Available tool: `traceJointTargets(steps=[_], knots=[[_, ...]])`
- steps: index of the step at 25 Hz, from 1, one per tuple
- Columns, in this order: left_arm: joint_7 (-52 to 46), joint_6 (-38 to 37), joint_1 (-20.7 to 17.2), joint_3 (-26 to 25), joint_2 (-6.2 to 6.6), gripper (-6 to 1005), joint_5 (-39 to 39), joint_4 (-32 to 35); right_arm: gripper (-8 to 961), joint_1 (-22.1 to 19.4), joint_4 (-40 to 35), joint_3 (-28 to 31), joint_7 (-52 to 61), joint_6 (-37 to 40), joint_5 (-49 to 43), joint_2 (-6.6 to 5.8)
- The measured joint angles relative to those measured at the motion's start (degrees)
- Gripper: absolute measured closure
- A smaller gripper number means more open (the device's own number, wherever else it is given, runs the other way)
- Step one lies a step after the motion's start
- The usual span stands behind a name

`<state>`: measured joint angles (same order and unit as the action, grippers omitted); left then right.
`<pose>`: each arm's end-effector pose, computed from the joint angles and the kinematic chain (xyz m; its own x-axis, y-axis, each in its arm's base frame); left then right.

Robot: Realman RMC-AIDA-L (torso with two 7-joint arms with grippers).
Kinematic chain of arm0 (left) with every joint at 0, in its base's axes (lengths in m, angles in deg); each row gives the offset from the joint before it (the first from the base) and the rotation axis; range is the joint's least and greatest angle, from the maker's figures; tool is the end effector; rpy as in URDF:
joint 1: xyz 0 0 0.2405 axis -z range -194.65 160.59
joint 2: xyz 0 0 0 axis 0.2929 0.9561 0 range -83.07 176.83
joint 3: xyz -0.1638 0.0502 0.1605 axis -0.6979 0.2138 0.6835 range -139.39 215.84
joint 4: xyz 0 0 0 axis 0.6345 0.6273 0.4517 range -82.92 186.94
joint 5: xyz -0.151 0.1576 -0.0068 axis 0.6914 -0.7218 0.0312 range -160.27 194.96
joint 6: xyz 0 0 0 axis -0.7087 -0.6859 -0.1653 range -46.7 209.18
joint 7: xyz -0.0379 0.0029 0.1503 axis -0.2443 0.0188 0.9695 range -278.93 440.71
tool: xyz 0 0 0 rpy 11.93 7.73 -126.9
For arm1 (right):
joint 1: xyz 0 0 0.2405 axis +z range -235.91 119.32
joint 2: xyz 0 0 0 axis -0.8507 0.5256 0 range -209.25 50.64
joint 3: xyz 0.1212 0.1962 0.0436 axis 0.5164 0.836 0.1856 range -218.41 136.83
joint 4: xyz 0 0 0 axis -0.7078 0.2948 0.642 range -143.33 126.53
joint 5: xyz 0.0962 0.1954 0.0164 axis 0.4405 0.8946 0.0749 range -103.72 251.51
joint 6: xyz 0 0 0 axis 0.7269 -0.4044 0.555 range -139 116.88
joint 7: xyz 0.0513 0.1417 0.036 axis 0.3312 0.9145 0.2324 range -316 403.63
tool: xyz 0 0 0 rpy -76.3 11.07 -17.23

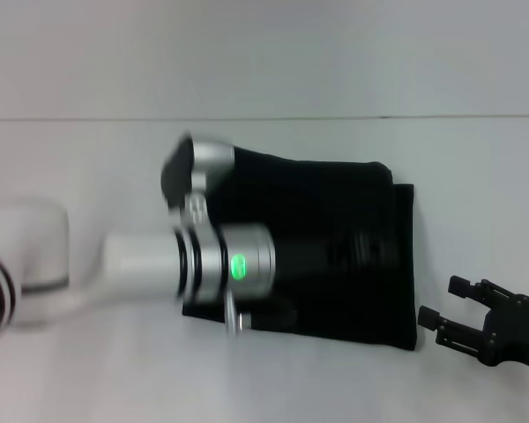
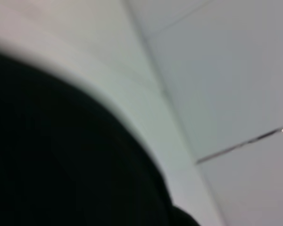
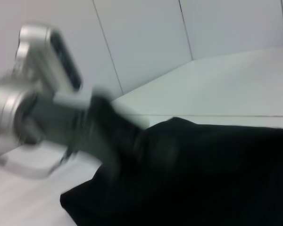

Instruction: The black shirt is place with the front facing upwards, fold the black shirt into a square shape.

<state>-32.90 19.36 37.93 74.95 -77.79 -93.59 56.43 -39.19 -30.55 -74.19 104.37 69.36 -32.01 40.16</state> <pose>-0.1471 0.3607 -0.1405 0.2091 0.8970 0.3895 0.8902 -0.3395 0.3038 0.3255 0.2736 -0.0256 0.6712 -0.3812 -0.6357 -0.6637 -0.6909 -0.2865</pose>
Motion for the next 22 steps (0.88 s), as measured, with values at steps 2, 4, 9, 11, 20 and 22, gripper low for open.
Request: traceJointTargets(steps=[2, 4, 9, 11, 20, 22], knots=[[2.51, 1.37, -1.28, -0.12, 0.00, 972, -0.08, -3.69, 93, -0.03, -0.02, 0.01, 0.00, -0.27, 0.05, -0.01], [3.09, 1.12, -3.03, -0.41, 0.00, 973, -0.06, -4.30, 93, 0.11, -0.05, 0.01, 0.00, -0.85, 0.10, -0.02], [3.14, -1.51, -5.11, -1.41, -0.02, 973, 0.21, -2.56, 93, 0.99, -0.07, 0.01, 0.00, -2.31, 0.07, 0.08], [3.26, -2.03, -4.84, -1.41, -0.03, 973, 0.21, -2.60, 93, 1.16, -0.04, 0.01, 0.00, -2.46, 0.10, 0.16], [7.97, -9.77, -6.44, -2.79, -0.05, 972, -0.13, -3.47, 93, 1.58, 0.00, 4.71, 3.20, -3.58, 0.22, 0.17], [8.00, -9.82, -7.44, -2.37, -0.05, 900, -0.31, -2.72, 93, 1.86, 0.00, 5.07, 4.23, -4.06, 0.23, 0.07]])
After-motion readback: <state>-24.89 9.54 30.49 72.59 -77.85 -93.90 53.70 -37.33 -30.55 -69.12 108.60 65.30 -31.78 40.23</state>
